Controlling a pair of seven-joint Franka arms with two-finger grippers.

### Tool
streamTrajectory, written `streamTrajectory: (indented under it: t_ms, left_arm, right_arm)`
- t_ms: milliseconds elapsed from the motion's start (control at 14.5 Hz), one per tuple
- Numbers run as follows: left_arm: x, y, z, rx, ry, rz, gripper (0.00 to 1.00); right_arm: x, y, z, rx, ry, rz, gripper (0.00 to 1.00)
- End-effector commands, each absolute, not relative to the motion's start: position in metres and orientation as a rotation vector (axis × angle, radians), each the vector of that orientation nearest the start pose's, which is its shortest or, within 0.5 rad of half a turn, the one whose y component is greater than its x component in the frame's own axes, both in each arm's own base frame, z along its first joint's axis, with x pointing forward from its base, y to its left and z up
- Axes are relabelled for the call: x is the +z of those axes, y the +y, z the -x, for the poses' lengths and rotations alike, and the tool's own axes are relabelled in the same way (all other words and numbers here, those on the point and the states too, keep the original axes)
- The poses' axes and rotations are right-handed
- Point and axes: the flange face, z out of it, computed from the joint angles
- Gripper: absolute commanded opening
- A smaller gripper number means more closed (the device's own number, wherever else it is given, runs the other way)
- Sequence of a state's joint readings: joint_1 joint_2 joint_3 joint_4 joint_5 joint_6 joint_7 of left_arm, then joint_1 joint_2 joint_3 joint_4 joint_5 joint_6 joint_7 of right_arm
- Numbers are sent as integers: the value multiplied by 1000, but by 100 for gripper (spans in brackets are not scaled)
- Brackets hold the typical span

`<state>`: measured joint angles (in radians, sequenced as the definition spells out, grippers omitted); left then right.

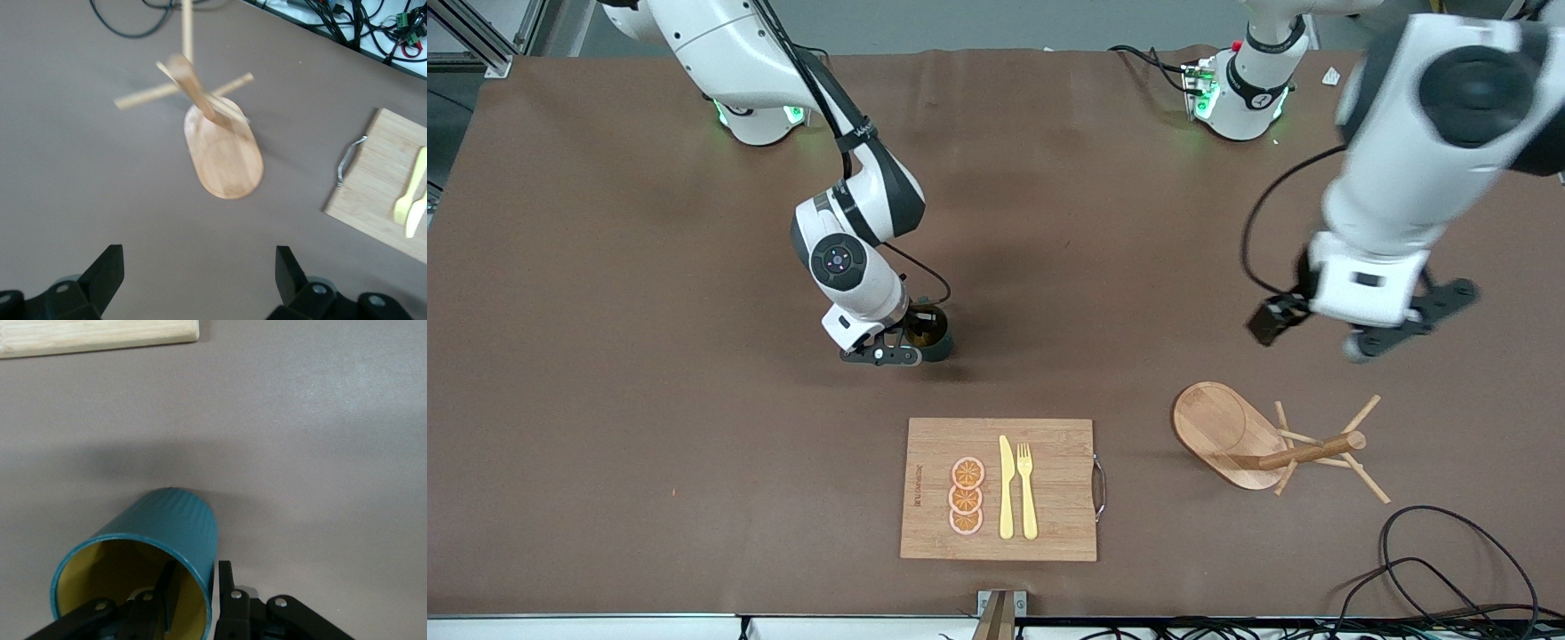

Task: Transfer cup from left to right arm and place
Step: 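Carry the mug away with the right gripper while the left gripper retracts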

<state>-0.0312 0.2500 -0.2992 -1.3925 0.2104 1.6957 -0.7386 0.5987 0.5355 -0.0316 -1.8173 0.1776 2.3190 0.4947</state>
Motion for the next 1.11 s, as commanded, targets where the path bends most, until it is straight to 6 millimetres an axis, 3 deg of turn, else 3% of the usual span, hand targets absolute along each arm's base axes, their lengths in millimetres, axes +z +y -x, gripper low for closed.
streamTrajectory:
  t_ms: [0, 207, 345, 484, 691, 829, 1036]
  left_arm:
    - [607, -128, -603, -167, -418, 3016, 100]
    - [631, -84, -581, -92, -323, 3000, 100]
    - [639, -52, -564, -47, -259, 3066, 100]
    - [641, -25, -543, -22, -162, 3093, 100]
    - [650, -23, -529, -36, -169, 3120, 100]
    - [653, -24, -526, -19, -138, 3119, 100]
    - [653, -24, -527, -18, -138, 3125, 100]
  right_arm:
    - [239, 351, -543, 131, -63, 3049, 2]
    - [241, 342, -547, 137, -328, 3027, 2]
    - [247, 326, -554, 163, -510, 3001, 2]
    - [267, 304, -564, 149, -700, 2970, 2]
    - [285, 247, -583, 187, -977, 2973, 2]
    - [294, 199, -592, 213, -1177, 2915, 2]
    - [297, 135, -594, 251, -1409, 2851, 3]
